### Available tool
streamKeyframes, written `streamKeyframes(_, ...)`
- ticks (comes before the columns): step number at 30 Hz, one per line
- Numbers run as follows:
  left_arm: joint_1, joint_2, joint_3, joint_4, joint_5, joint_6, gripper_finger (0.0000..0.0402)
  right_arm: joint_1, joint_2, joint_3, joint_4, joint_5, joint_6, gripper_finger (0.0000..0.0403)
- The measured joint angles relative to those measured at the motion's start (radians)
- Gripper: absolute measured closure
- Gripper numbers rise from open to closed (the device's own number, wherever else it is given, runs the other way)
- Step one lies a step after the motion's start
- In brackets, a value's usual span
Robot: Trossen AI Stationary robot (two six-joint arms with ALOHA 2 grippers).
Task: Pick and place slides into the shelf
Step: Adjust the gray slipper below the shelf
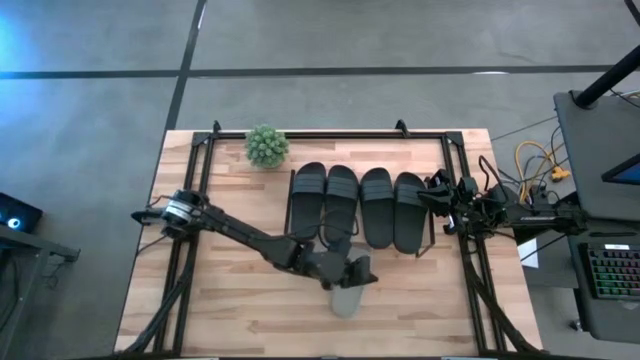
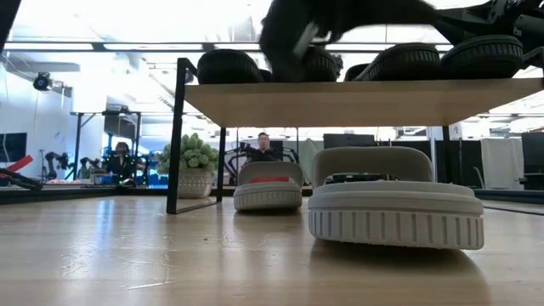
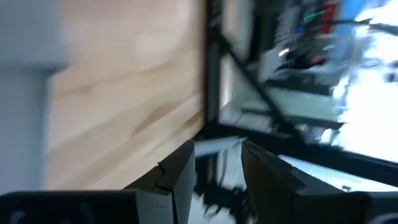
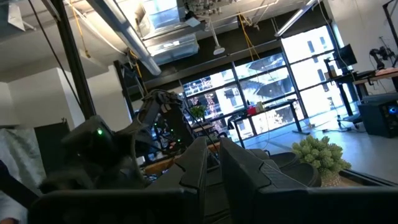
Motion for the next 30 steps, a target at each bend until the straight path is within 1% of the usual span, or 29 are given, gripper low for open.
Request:
streamKeyframes(1, 0.001, 0.0, -0.001, -0.031, 0.044, -0.034, 0.0284, 0.0, 0.0, 0.0, 0.0, 0.0, 0.0, 0.0364)
streamKeyframes(3, 0.001, 0.0, -0.005, -0.09, 0.106, -0.168, 0.0284, 0.0, 0.0, 0.0, 0.0, 0.0, 0.0, 0.0364)
streamKeyframes(5, -0.013, 0.0, -0.02, -0.121, 0.118, -0.299, 0.0284, 0.0, 0.0, 0.0, 0.0, 0.0, 0.0, 0.0364)
streamKeyframes(9, -0.03, 0.0, -0.029, -0.122, 0.135, -0.344, 0.0284, 0.0, 0.0, 0.0, 0.0, 0.0, 0.0, 0.0364)
streamKeyframes(12, -0.056, 0.0, -0.012, -0.13, 0.148, -0.343, 0.0284, 0.0, 0.0, 0.0, 0.0, 0.0, 0.0, 0.0364)
streamKeyframes(16, -0.115, 0.0, 0.006, -0.239, 0.168, -0.408, 0.0284, 0.0, 0.0, 0.0, 0.0, 0.0, 0.0, 0.0364)
streamKeyframes(19, -0.148, 0.0, 0.001, -0.304, 0.203, -0.476, 0.0284, 0.0, 0.0, 0.0, 0.0, 0.0, 0.0, 0.0364)
streamKeyframes(23, -0.17, 0.0, -0.001, -0.42, 0.21, -0.476, 0.0284, 0.0, 0.0, 0.0, 0.0, 0.0, 0.0, 0.0364)
streamKeyframes(25, -0.173, 0.0, -0.001, -0.472, 0.208, -0.441, 0.0284, 0.0, 0.0, 0.0, 0.0, 0.0, 0.0, 0.0364)
streamKeyframes(28, -0.174, 0.009, -0.001, -0.462, 0.197, -0.353, 0.028, 0.0, 0.0, 0.0, 0.0, 0.0, 0.0, 0.0364)
streamKeyframes(30, -0.172, 0.017, 0.0, -0.455, 0.208, -0.326, 0.0279, 0.0, 0.0, 0.0, 0.0, 0.0, 0.0, 0.0364)
